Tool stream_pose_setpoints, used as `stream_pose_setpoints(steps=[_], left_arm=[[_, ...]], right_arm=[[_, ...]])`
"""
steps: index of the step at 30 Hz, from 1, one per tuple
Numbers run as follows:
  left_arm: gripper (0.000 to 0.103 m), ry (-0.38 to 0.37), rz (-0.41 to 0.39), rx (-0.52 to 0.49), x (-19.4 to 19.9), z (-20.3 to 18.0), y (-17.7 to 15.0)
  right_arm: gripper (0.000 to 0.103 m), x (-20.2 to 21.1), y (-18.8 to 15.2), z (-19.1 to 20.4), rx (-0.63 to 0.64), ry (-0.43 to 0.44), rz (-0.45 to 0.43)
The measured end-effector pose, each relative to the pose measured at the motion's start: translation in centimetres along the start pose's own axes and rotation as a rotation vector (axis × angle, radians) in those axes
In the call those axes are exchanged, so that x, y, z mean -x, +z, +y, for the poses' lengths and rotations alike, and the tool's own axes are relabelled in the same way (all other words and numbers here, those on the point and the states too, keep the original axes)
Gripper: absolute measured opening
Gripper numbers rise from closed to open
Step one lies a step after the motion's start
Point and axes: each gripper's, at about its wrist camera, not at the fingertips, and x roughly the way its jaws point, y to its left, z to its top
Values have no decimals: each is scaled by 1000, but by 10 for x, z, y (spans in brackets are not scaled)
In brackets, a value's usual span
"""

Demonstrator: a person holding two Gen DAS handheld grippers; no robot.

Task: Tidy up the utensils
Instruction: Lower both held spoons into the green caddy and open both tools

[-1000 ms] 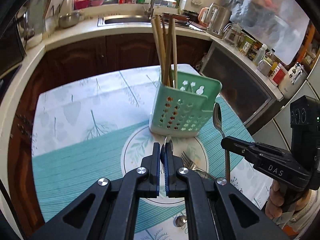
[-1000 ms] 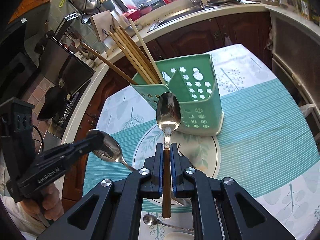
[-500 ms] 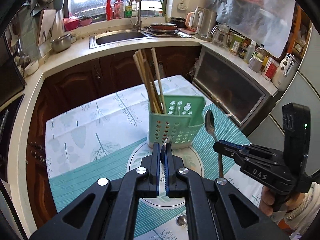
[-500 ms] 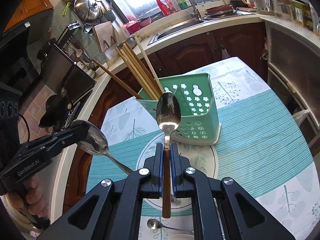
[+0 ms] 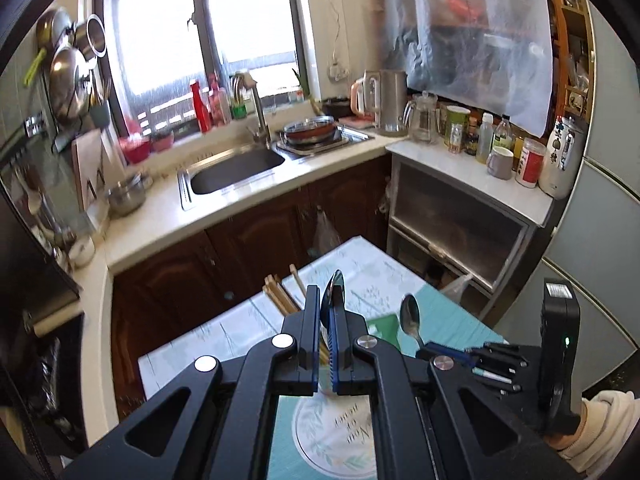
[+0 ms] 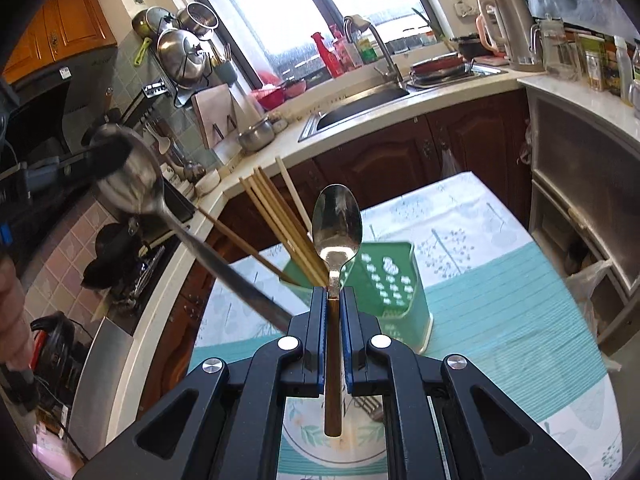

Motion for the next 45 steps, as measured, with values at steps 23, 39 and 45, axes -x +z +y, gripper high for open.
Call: stream_pose_setpoints(steps=[23, 39, 45], left_arm=[[2, 58, 166, -14, -144, -24, -20], [5, 38, 232, 76, -148, -15, -35], [5, 38, 246, 123, -145, -10, -43]], right_arm=[[6, -64, 63, -27, 124, 14, -162], [6, -170, 23, -33, 355, 42, -233], [6, -178, -11, -33, 453, 21, -273]])
